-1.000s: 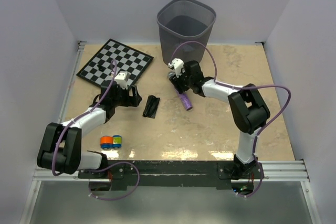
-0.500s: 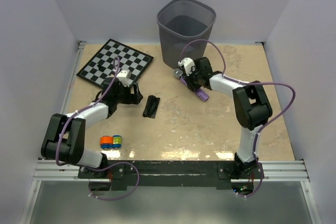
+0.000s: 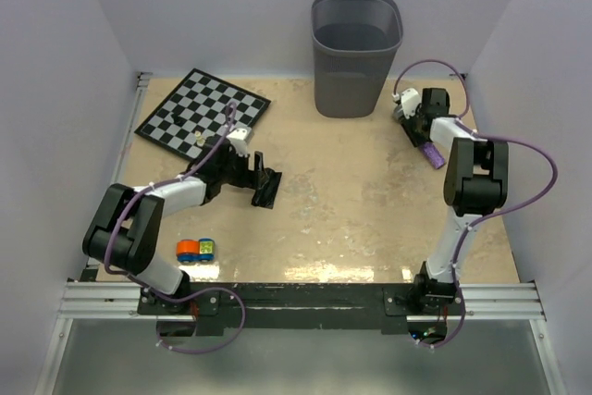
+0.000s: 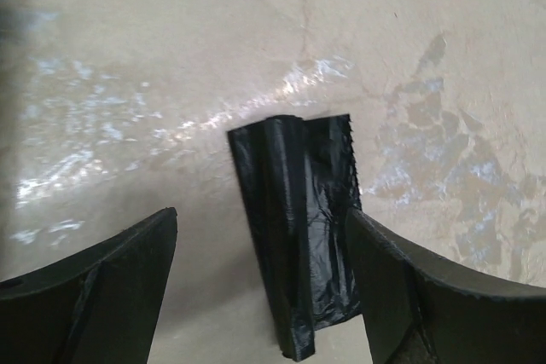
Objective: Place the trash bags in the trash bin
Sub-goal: Move the distractor to the center of the board, then unfold the trash bag at the center of the board.
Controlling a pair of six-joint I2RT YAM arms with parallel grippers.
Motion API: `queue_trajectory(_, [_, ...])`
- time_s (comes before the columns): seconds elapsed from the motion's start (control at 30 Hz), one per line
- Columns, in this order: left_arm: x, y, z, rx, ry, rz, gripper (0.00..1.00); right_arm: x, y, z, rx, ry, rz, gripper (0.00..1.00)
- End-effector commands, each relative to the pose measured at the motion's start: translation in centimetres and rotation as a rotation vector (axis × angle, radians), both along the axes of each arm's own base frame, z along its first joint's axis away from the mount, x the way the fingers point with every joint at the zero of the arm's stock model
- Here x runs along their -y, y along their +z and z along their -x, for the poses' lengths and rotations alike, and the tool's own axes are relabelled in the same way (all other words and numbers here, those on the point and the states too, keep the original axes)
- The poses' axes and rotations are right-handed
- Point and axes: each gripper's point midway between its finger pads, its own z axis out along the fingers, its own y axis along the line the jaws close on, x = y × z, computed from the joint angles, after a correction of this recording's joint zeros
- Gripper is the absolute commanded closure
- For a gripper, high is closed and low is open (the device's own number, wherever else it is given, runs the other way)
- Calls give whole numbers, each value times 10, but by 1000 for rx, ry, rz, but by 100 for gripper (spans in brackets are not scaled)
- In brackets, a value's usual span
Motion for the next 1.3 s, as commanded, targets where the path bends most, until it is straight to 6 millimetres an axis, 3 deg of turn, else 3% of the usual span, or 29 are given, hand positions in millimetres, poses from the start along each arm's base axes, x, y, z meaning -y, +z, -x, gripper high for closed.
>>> queue_trajectory(0.0, [15,0,-8,13,-27,-41,16,-7,-11,9,-57,-30,-6,40])
queue_trajectory(0.13, [12,-17,-4,-55,-15,-85,22,-15,39,10,67,-49,-66,13])
queue_trajectory(0.17, [13,-21,-1,-72,-27,-82,25,-17,59,12,116,-49,-77,8])
queue_trajectory(0.2, [15,-26,2,-92,-31,-90,27,-19,92,14,196,-45,-91,4])
queue_trajectory(0.27, [17,-36,6,-131,-37,-89,33,-36,132,25,289,4,-155,2])
queue_trajectory(0.37, [23,-43,10,-169,-43,-62,47,-83,188,45,413,161,-239,2])
queue_trajectory(0.5, [33,-49,12,-200,-43,-8,71,-183,213,86,447,374,-501,2])
queue_trajectory(0.57, [38,-48,14,-214,-43,33,81,-232,195,108,301,451,-725,2])
queue_trajectory(0.6, [41,-47,16,-223,-47,58,87,-255,175,122,169,498,-823,10])
queue_trajectory(0.63, [44,-43,17,-219,-48,79,90,-282,141,132,-1,492,-905,21])
queue_trajectory(0.67, [45,-39,18,-212,-50,101,95,-304,113,140,-135,436,-951,26])
queue_trajectory(0.7, [49,-32,20,-198,-62,135,98,-321,97,144,-192,418,-976,27])
queue_trajectory(0.77, [52,-18,23,-156,-72,212,100,-349,90,153,-194,477,-1020,24])
queue_trajectory(0.9, [44,-3,31,-154,8,392,100,-377,53,160,-311,460,-1030,23])
queue_trajectory(0.97, [38,0,36,-169,55,477,100,-385,47,161,-319,451,-1053,22])
queue_trajectory(1.27, [17,-4,39,-236,231,638,100,-434,13,200,-497,434,-1123,22])
